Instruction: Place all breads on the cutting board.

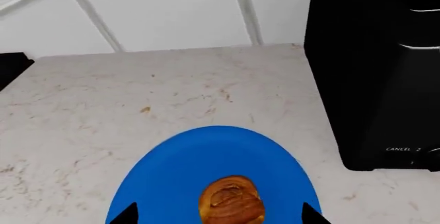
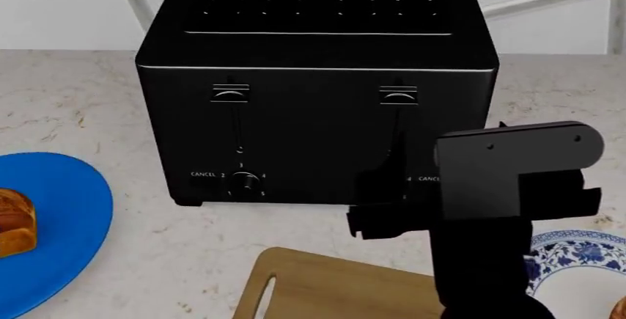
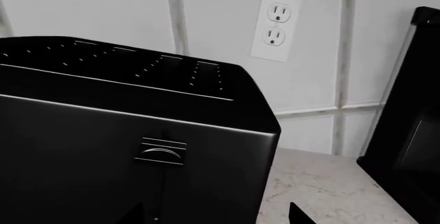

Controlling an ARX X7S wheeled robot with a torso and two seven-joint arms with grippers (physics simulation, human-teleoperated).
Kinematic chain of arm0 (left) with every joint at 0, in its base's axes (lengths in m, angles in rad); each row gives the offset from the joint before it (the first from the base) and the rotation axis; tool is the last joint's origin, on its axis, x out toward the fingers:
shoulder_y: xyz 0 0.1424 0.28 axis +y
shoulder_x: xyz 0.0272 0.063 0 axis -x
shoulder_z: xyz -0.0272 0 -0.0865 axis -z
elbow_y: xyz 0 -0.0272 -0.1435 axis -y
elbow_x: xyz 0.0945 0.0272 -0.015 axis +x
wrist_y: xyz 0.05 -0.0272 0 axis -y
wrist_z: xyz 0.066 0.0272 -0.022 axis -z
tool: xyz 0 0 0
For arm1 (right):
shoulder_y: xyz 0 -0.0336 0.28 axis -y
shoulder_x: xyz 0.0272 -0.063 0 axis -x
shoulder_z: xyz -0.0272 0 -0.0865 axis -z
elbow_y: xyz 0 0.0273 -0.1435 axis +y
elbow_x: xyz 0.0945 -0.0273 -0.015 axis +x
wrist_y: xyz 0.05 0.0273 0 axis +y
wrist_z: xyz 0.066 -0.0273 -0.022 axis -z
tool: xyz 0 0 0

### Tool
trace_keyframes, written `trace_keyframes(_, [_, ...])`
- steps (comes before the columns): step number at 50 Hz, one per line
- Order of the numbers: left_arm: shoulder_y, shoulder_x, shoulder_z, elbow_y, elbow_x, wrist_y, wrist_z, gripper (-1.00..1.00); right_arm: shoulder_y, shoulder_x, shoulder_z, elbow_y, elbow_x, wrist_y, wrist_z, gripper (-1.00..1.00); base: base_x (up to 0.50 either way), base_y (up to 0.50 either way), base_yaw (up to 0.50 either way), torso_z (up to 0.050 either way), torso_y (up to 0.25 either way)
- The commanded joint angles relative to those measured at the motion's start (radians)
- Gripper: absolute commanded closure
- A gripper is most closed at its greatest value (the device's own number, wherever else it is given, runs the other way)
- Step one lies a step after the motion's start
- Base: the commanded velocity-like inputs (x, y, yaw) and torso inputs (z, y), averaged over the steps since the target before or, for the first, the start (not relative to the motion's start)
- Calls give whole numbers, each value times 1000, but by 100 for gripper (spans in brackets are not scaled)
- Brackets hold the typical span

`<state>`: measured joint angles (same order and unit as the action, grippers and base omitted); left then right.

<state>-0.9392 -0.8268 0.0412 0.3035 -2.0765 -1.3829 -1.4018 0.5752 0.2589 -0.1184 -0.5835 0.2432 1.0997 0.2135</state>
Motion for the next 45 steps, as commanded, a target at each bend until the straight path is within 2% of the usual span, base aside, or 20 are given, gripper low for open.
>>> trace_keyframes(1, [19,-35,6,-29,-20,25,-1,-100,4,0,-11,4,4,-1,2,-100,0,0,0,0,0])
trace_keyframes(14, [-16,8,45,-78,33,7,77,-100,10,2,-19,7,10,3,4,-100,0,0,0,0,0])
trace_keyframes(21, [-108,59,128,-165,75,-5,79,-100,6,3,-24,15,13,-4,2,-100,0,0,0,0,0])
trace_keyframes(25, [-64,90,121,-158,172,-11,147,-100,8,2,-25,25,13,-11,3,-100,0,0,0,0,0])
trace_keyframes(36, [-61,105,173,-198,193,-13,155,-100,8,4,-30,27,17,-13,5,-100,0,0,0,0,0])
trace_keyframes(37, [-124,99,204,-245,144,-22,121,-100,6,3,-28,27,19,-14,5,-100,0,0,0,0,0])
trace_keyframes(39, [-57,106,178,-205,222,-9,178,-100,6,4,-29,28,19,-14,6,-100,0,0,0,0,0])
trace_keyframes(45, [-53,102,180,-207,266,-5,213,-100,6,4,-31,31,20,-17,8,-100,0,0,0,0,0])
